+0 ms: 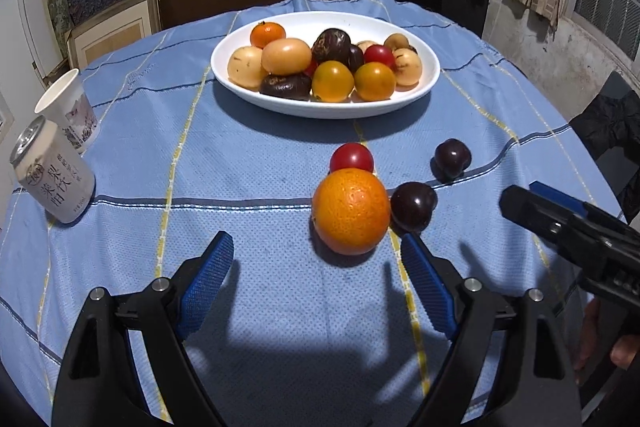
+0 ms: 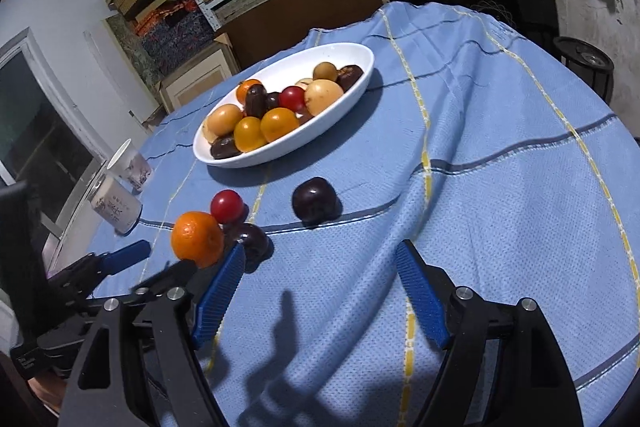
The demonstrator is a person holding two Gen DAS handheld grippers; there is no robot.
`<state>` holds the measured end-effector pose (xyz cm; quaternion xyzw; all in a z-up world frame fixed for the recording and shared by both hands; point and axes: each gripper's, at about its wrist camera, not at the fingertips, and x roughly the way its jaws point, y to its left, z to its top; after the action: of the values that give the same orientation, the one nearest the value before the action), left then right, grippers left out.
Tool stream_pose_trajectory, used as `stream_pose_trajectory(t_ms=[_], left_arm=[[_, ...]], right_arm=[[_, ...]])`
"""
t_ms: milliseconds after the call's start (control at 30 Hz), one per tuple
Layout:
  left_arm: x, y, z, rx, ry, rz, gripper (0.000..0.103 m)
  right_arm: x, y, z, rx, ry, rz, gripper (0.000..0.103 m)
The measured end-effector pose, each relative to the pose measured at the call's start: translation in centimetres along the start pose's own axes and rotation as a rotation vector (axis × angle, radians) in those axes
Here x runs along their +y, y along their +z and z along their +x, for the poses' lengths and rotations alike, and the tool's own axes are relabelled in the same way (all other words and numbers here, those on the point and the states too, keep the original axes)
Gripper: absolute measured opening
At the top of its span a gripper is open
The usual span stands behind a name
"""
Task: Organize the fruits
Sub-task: 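Move both grippers back and close the left gripper on the orange, then hold the orange in the left gripper while the right gripper grasps a dark plum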
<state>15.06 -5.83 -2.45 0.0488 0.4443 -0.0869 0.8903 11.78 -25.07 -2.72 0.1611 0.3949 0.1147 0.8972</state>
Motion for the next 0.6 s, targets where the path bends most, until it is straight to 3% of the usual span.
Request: stream_pose_trajectory(t_ms=[133,333,367,600], left_arm=[[-0.2,0.5,1.1,0.008,0.013,-0.004,0.08],[-0.8,1.2,2.5,0.031,-0.021,0.002,0.054],[-0.9,1.3,2.5,0.025,-0.03,0.007,0.043],[-0.6,0.0,1.2,0.028,-0.047,0.012,0.042]], right_arm=[[0.2,0.0,-0.2,-0.008,-0.005,-0.011,0.079],[0.4,0.0,0.0,0.005,-0.007,-0.025,0.079],[0.4,-0.1,0.1,0.007,-0.009,-0.029,0.079],[0.5,-0.2,0.4,0.014,-0.022,-0.043,0.079]])
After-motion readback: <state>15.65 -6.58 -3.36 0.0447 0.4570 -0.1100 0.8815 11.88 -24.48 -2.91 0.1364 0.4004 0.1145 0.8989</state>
